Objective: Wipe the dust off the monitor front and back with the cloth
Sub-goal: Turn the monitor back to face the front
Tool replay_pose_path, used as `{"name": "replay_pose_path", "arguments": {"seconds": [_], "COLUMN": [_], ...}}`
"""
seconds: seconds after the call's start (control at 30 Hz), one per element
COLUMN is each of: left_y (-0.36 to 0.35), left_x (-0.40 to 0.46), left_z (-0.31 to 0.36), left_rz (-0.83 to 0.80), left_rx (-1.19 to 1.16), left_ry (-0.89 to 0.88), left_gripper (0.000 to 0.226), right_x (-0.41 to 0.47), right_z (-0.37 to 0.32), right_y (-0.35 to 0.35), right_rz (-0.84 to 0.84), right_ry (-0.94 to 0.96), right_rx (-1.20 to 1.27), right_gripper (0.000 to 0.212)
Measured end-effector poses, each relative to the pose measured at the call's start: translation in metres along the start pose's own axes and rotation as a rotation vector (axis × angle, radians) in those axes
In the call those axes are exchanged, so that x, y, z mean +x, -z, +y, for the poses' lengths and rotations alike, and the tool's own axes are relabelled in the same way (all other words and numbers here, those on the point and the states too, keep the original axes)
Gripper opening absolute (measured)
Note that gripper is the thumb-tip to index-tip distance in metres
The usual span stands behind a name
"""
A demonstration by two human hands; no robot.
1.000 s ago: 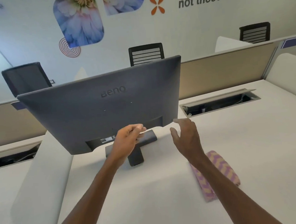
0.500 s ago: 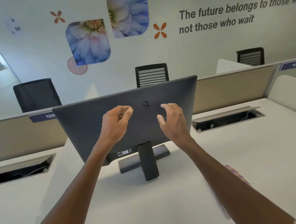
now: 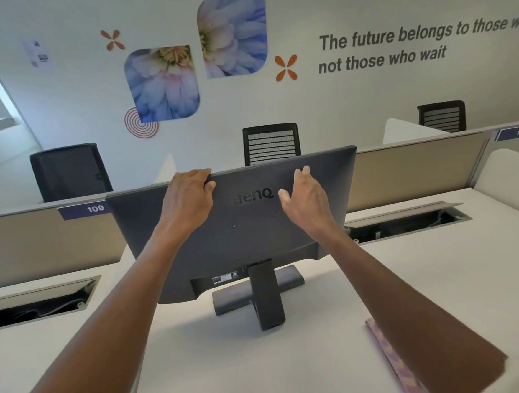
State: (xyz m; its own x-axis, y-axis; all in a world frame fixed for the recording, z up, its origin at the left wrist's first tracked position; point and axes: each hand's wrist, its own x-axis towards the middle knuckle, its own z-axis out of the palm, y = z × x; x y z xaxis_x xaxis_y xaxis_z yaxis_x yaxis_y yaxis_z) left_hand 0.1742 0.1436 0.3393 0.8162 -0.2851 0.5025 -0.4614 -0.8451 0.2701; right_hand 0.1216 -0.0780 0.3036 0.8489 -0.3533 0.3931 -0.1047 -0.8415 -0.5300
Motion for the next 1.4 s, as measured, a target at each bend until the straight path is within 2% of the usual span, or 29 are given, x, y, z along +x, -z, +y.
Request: {"name": "replay_pose_path", "arguments": {"seconds": [0.13,0.27,0.47,0.63,1.07,1.27,1.4], "left_y": [0.000,0.004,0.010,0.017,0.048,0.055,0.058], "left_x": [0.004,0.008,0.006,0.007,-0.010,-0.016,-0.014], "left_z": [0.002,0.007,0.018,0.027,0.049,0.050,0.055], "left_rz": [0.027,0.021,0.043,-0.017,-0.137,-0.193,-0.235], "left_rx": [-0.049,-0.094,-0.026,0.038,0.026,0.044,0.045], "left_ry": [0.022,0.052,0.052,0.096,0.197,0.201,0.197], "left_gripper": [0.033,0.028,0.023,0.020,0.019,0.021,0.021], "right_x": [0.006,0.012,0.029,0.040,0.053,0.058,0.064], "right_z": [0.000,0.002,0.006,0.002,-0.017,-0.025,-0.021], "right_y": [-0.005,-0.006,0.002,0.006,0.000,-0.015,-0.018], "right_rz": [-0.018,-0.068,-0.166,-0.226,-0.301,-0.329,-0.344], "right_ry": [-0.014,-0.021,-0.022,-0.056,-0.054,-0.042,-0.044], "right_rx": [-0.008,-0.001,0.011,0.063,0.168,0.197,0.245], "right_gripper": [0.055,0.072,0.077,0.082,0.076,0.079,0.074]}}
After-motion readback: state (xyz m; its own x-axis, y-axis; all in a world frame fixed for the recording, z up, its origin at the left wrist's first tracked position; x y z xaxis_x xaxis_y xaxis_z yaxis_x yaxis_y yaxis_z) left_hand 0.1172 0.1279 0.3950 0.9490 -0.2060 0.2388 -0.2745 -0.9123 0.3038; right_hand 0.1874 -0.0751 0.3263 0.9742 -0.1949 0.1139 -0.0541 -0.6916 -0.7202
